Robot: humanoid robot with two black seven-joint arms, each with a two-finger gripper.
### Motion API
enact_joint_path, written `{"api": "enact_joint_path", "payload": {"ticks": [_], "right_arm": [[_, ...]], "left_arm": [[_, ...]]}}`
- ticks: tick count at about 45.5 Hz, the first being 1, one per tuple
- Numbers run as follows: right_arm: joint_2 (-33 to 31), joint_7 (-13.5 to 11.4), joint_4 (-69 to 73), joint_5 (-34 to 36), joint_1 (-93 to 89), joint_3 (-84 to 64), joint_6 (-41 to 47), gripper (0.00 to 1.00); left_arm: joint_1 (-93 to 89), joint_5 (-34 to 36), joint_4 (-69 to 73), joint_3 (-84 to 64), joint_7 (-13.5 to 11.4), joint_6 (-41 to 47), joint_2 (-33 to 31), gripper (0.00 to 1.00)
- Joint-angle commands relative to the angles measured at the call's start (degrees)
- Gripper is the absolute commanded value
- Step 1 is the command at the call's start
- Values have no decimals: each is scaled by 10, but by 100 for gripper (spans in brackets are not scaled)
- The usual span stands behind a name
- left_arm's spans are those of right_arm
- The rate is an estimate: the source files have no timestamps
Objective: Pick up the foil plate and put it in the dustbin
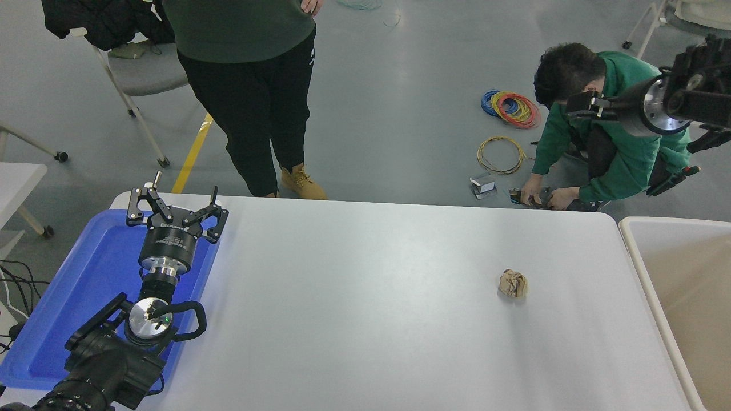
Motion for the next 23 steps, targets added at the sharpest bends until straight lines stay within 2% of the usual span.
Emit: {"api": "enact_joint_path", "payload": {"ticks": [1, 13, 23], "right_arm": [[13, 1, 75, 0, 63, -50, 106, 100], [10, 0, 161, 0, 103, -54, 136, 100], [12, 0, 199, -1, 137, -54, 221, 100]], "left_arm": [[0, 0, 0, 0, 0, -1, -1, 100], [0, 0, 0, 0, 0, 0, -1, 100], [0, 0, 0, 0, 0, -1, 0, 100]]}}
